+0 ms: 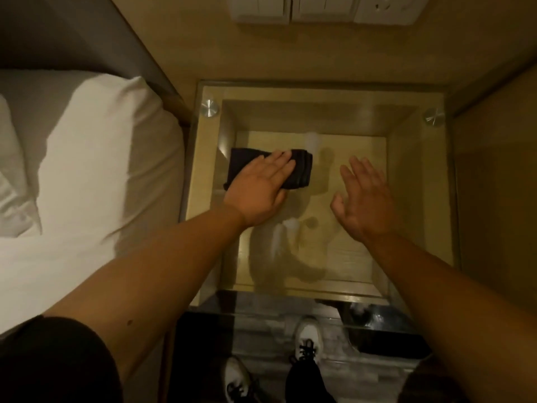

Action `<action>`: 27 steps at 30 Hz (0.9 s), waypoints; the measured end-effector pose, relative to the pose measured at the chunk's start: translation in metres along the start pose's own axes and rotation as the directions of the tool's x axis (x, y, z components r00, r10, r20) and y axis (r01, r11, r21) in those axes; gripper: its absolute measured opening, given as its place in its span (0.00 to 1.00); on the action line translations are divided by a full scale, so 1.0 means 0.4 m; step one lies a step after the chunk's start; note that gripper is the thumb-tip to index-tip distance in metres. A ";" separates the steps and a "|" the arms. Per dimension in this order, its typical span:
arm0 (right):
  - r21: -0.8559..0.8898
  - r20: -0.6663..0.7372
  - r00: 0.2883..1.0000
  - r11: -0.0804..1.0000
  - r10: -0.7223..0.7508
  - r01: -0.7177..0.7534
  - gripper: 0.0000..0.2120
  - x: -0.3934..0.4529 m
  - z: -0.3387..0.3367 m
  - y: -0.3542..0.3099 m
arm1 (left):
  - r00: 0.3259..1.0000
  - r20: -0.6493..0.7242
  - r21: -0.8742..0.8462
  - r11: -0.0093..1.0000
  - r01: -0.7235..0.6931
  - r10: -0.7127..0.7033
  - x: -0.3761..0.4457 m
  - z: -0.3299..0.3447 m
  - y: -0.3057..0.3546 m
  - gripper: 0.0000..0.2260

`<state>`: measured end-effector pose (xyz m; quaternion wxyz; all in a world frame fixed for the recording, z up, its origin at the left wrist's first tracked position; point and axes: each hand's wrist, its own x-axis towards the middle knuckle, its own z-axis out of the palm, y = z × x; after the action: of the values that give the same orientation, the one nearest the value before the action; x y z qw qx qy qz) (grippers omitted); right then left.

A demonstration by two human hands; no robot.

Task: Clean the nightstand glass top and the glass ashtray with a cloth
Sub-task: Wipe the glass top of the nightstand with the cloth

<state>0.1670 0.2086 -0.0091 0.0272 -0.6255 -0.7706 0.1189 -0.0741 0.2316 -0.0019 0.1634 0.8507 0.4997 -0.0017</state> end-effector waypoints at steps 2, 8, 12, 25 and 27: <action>0.022 -0.034 0.999 1.000 -0.020 0.020 0.28 -0.006 -0.003 -0.002 | 1.000 0.028 0.007 1.000 0.004 -0.004 -0.076 0.018 0.037 0.27; 0.003 -0.024 1.000 1.000 0.019 -0.019 0.28 -0.004 0.008 0.001 | 0.996 0.078 0.016 0.999 -0.043 0.042 -0.296 0.089 0.144 0.27; 0.023 -0.076 0.997 1.000 0.002 0.000 0.27 -0.008 0.018 0.003 | 0.997 0.074 -0.016 0.999 -0.029 0.030 -0.392 0.117 0.199 0.26; 0.063 -0.020 0.999 0.998 0.029 -0.028 0.28 -0.018 -0.011 0.027 | 0.995 0.084 -0.111 0.993 -0.047 0.057 -0.534 0.126 0.272 0.24; 0.026 -0.059 0.993 0.995 0.099 -0.098 0.28 -0.044 -0.013 0.053 | 0.996 0.070 -0.155 0.987 -0.035 0.047 -0.541 0.116 0.275 0.22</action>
<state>0.1921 0.1965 -0.0068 0.0517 -0.6658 -0.7362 0.1101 -0.0815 -0.0145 0.0207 0.2466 0.8451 0.4743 0.0088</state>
